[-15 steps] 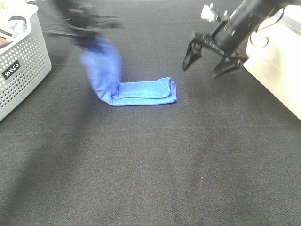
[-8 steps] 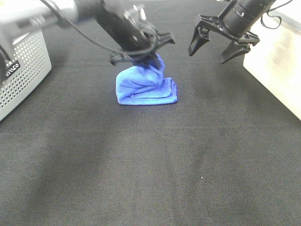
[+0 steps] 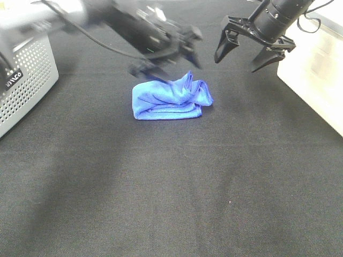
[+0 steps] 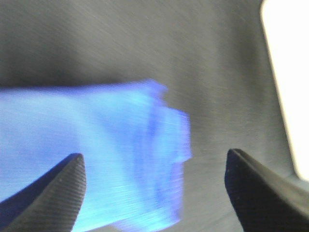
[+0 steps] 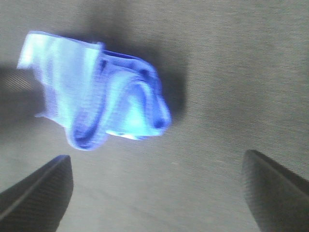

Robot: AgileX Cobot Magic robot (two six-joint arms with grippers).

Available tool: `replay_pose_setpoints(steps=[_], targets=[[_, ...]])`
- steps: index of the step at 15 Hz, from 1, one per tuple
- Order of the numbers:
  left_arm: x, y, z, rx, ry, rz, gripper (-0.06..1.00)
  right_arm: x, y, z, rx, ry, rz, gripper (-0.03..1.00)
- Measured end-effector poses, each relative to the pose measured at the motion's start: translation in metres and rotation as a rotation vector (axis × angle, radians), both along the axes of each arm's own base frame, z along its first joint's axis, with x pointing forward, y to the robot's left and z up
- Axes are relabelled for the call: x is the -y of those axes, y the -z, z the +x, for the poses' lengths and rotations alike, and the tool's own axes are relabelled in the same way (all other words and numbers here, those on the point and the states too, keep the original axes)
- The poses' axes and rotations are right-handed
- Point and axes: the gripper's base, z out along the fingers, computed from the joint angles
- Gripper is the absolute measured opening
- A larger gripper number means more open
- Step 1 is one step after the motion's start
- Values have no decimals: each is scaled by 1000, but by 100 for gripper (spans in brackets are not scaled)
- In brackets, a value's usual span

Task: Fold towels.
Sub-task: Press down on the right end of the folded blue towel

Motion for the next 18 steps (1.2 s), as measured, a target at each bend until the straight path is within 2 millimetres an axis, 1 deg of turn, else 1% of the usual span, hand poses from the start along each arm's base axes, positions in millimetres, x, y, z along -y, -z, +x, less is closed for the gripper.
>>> replay_pose_setpoints(steps=[1, 2, 3, 4, 5, 6, 8, 9, 11, 12, 14, 16, 17, 18], targets=[[0, 0, 0, 0, 0, 0, 75, 0, 0, 0, 0, 0, 0, 88], [-29, -20, 8, 39, 11, 25, 75, -3, -1, 0, -3, 6, 36, 88], [-48, -34, 11, 66, 6, 38, 76, -13, -4, -1, 0, -11, 118, 88], [-68, -46, 15, 86, -8, 51, 76, -24, -6, -2, 10, -43, 186, 88], [-85, -52, 18, 99, -21, 69, 76, -38, -5, -3, 14, -79, 248, 88], [-99, -55, 20, 94, -33, 87, 76, -57, 1, -4, 11, -112, 304, 88], [-122, -55, 23, 78, -56, 121, 76, -96, 19, -7, -11, -165, 397, 88], [-130, -54, 24, 67, -63, 136, 76, -111, 30, -7, -18, -177, 424, 88], [-136, -52, 24, 65, -62, 181, 76, -133, 47, -6, -34, -189, 489, 88], [-137, -51, 24, 65, -61, 200, 76, -138, 59, -2, -36, -160, 528, 88], [-138, -50, 23, 53, -54, 211, 76, -137, 77, 2, -46, -129, 508, 88], [-138, -50, 22, 52, -53, 218, 76, -125, 87, 5, -62, -113, 443, 88], [-138, -50, 22, 50, -52, 218, 76, -116, 89, 8, -72, -100, 417, 88], [-138, -50, 22, 50, -52, 218, 76, -102, 91, 11, -84, -90, 380, 88]])
